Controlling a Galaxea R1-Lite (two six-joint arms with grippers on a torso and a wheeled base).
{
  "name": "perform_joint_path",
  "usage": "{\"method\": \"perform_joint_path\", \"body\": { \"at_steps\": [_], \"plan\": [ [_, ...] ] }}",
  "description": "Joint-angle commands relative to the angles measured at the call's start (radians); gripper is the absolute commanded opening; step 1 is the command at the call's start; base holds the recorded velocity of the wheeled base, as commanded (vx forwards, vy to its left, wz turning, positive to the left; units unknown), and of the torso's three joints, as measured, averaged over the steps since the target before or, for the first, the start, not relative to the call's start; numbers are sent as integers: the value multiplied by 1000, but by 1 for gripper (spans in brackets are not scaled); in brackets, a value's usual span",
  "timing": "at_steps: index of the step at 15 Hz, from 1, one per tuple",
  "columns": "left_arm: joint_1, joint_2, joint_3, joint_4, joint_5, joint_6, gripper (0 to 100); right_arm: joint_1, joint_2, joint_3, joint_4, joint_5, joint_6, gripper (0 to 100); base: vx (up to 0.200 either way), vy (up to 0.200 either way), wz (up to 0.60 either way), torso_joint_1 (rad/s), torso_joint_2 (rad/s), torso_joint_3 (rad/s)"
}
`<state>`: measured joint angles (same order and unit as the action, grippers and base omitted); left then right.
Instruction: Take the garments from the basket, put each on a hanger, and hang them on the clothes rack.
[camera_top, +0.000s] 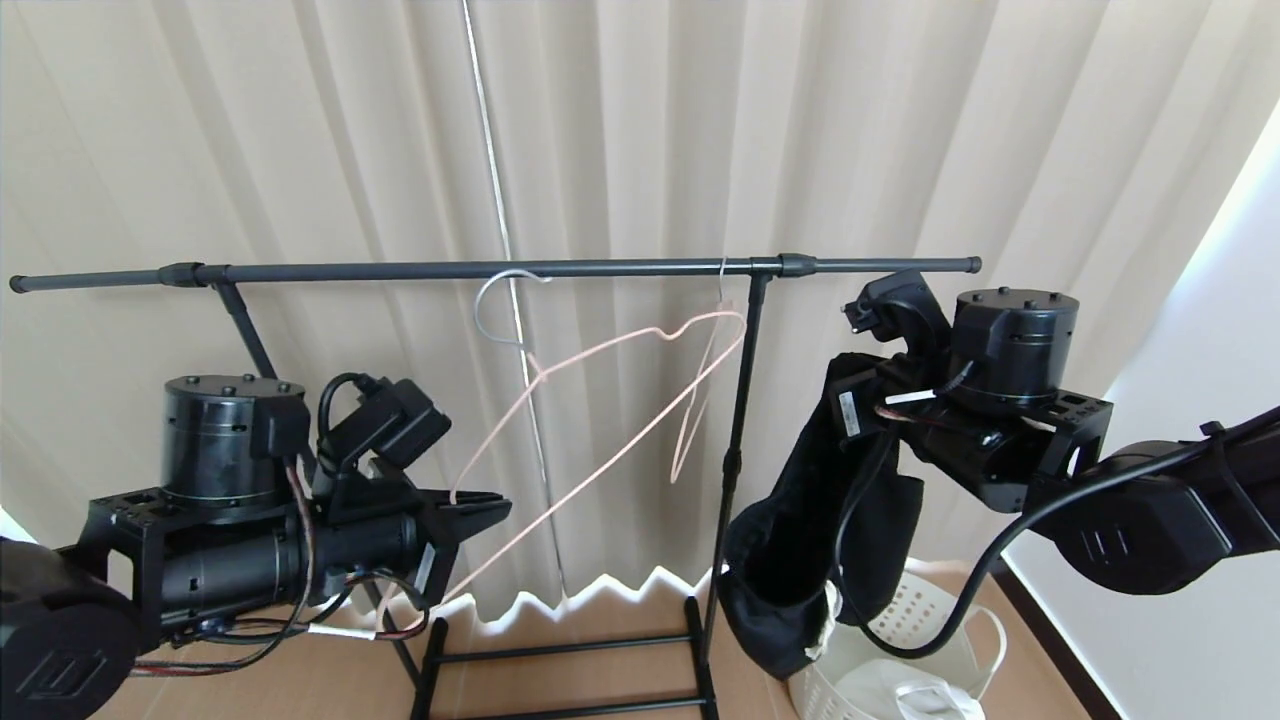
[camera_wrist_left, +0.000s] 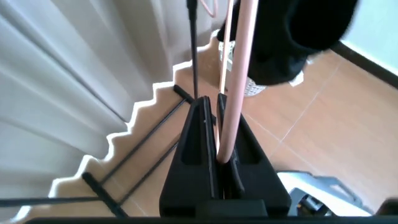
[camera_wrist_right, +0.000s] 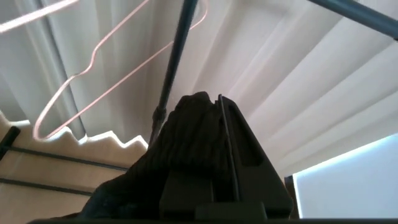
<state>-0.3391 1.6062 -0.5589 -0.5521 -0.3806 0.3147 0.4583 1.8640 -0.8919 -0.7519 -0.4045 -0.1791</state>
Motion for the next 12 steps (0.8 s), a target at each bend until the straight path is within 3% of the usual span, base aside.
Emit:
{"method": "perform_joint_path", "body": {
  "at_steps": [1,4,5,12],
  "plan": [
    [26,-34,54,0,-44,80,0,-10,23,-28,-3,-48,0,0,0,0,0,0,0,0],
    [23,-63,105,3,-127,238,0,-10,35,-67,-3,-134,-6,0,0,0,0,0,0,0],
    [17,-61,119,3,-138,259,0,-10,33,-68,-4,-154,-6,0,0,0,0,0,0,0],
    [-50,-3,129,4,-93,253,0,28,12,-56,-6,-192,-5,0,0,0,0,0,0,0]
  ]
}}
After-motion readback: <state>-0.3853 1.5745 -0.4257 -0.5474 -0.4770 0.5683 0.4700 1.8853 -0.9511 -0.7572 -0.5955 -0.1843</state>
